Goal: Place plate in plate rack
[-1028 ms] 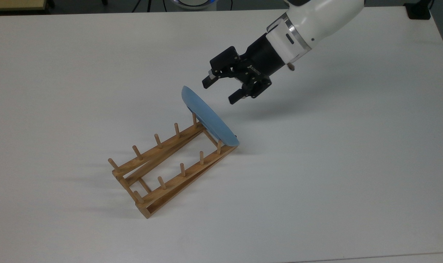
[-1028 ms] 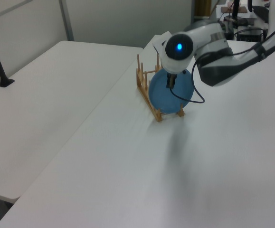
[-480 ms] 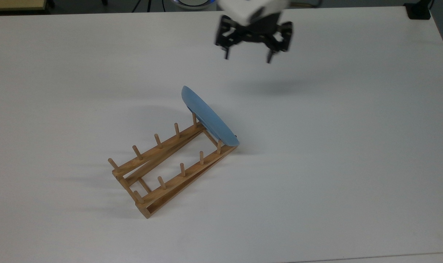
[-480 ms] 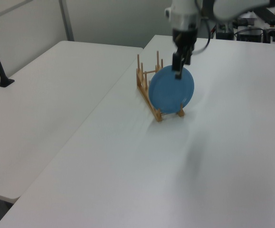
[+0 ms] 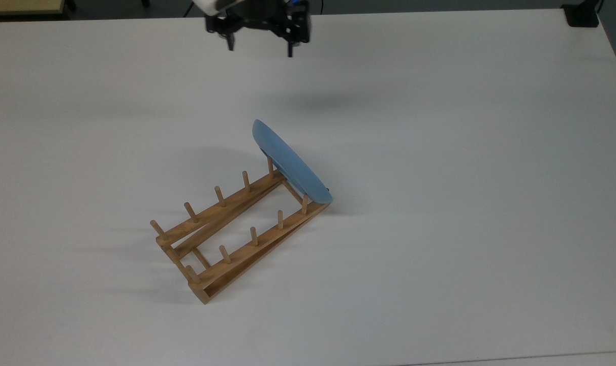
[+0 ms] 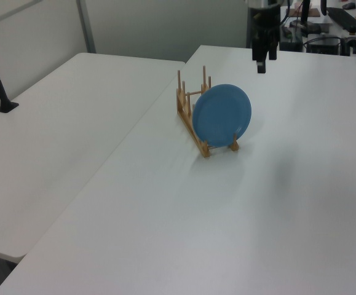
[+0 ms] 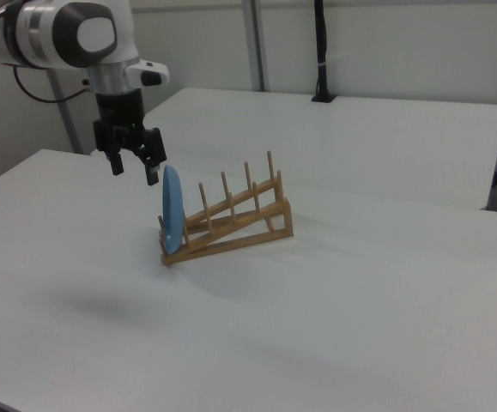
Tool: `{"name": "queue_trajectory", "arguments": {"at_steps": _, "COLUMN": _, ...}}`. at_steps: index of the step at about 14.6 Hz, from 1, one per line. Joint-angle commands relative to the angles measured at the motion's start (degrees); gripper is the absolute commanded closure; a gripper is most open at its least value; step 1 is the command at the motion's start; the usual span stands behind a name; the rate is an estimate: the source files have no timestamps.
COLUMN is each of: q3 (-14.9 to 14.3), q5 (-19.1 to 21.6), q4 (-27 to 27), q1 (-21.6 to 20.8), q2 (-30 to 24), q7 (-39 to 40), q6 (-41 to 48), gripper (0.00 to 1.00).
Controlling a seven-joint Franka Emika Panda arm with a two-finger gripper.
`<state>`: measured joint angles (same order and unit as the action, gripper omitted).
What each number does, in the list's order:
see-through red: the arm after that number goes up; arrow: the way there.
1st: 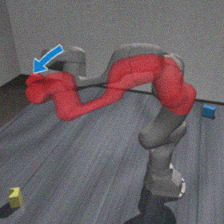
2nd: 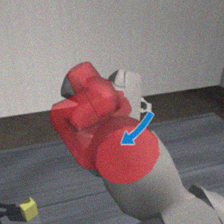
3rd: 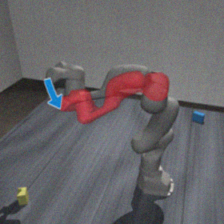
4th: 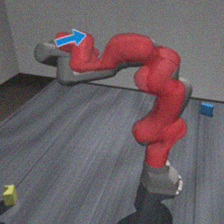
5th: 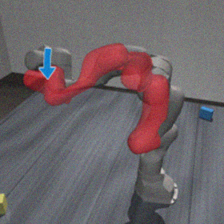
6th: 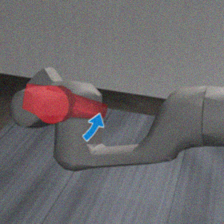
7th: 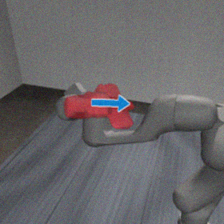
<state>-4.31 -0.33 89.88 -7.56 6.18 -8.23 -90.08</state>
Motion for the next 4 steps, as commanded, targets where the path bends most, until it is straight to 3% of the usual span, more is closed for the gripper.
{"name": "queue_trajectory", "arguments": {"at_steps": 1, "q3": -2.27, "q5": 0.16, "q4": 2.41, "q1": 1.06, "q2": -1.35, "q7": 1.63, "q6": -0.36, "gripper": 0.00}}
{"name": "queue_trajectory", "arguments": {"at_steps": 4, "q3": -2.81, "q5": -0.64, "q4": 2.50, "q1": 1.49, "q2": -1.00, "q7": 4.79, "q6": -0.45, "gripper": 0.00}}
